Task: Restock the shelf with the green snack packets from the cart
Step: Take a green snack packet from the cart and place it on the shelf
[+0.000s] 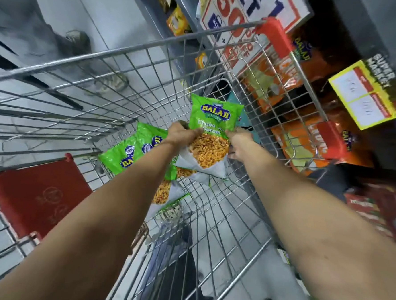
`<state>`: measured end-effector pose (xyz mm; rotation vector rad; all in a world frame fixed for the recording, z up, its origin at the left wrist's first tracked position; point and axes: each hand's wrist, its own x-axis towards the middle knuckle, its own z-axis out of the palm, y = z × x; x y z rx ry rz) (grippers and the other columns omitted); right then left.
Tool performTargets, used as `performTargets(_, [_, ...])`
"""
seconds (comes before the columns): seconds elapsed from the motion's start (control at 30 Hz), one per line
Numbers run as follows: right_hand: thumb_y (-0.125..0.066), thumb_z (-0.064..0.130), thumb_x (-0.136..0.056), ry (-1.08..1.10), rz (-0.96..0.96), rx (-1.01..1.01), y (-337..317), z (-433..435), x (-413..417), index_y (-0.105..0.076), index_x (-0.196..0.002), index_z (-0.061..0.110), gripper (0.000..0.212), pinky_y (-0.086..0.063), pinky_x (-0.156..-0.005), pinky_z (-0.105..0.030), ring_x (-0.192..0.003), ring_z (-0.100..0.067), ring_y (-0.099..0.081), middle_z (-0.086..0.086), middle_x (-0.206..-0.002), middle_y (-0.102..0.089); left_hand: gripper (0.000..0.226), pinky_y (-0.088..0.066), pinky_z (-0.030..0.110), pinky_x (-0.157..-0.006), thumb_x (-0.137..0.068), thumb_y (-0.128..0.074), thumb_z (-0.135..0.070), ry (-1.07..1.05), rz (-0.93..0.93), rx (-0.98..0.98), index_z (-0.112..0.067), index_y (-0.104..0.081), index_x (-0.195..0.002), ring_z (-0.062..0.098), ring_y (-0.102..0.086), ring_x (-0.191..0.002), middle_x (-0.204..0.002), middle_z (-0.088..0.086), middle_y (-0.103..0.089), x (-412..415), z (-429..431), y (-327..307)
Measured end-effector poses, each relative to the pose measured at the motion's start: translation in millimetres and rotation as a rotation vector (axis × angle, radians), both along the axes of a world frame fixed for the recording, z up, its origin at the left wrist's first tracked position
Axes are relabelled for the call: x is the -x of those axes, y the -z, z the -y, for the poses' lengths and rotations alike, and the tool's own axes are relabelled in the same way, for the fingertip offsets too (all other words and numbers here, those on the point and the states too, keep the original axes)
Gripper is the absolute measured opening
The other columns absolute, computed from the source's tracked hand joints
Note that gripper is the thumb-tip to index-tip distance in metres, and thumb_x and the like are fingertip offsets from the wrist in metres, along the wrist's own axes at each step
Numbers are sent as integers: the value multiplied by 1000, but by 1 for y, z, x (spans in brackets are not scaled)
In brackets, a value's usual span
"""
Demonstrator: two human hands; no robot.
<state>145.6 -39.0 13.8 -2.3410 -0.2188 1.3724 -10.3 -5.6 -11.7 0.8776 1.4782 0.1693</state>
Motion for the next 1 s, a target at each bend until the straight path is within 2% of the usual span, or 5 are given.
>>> performTargets(0.23, [-60, 13, -89, 7, -21, -208, -61, 15, 10, -56, -124, 11, 35, -56, -69, -36, -72, -20, -62, -10, -105, -66, 82, -57, 30, -70, -54, -86, -49, -56, 69, -116, -6, -57, -117, 24, -66, -85, -107, 16, -68, 23, 11, -42])
performTargets(0.43, [-65, 42, -63, 6, 89, -482, -93, 36, -16, -55, -81, -1, 48, -39, -60, -35, -64, -17, -48, -35, -91, -63, 38, -53, 19, -57, -78, -74, -13, 41, 129, -345, 0, -59, -110, 25, -63, -81, -93, 13, -67, 11, 21, -153])
performTargets(0.67, [-60, 28, -83, 55, 149, -781, -268, 87, -54, -59, -63, 20, 22, -49, -72, -39, -74, -20, -57, -2, -75, -62, 47, -54, 41, -88, -66, -81, -20, 160, 292, -620, -4, -65, -107, 24, -66, -88, -104, 16, -71, -46, 43, -294])
performTargets(0.87, [-65, 18, -85, 318, 326, -991, -349, 167, -140, -65, -103, 5, 22, -52, -89, -37, -89, -18, -65, -6, -98, -70, 18, -53, 18, -51, -79, -73, -8, 359, 452, -778, -8, -62, -94, -5, -61, -51, -80, 8, -70, -153, 92, -378])
performTargets(1.0, [-66, 17, -85, 454, 477, -1029, -376, 234, -192, -64, -103, 3, 23, -51, -87, -33, -87, -16, -64, -4, -93, -68, 20, -55, 33, -74, -70, -81, -20, 510, 586, -786, -21, -68, -85, 8, -67, -70, -76, -9, -75, -226, 133, -395])
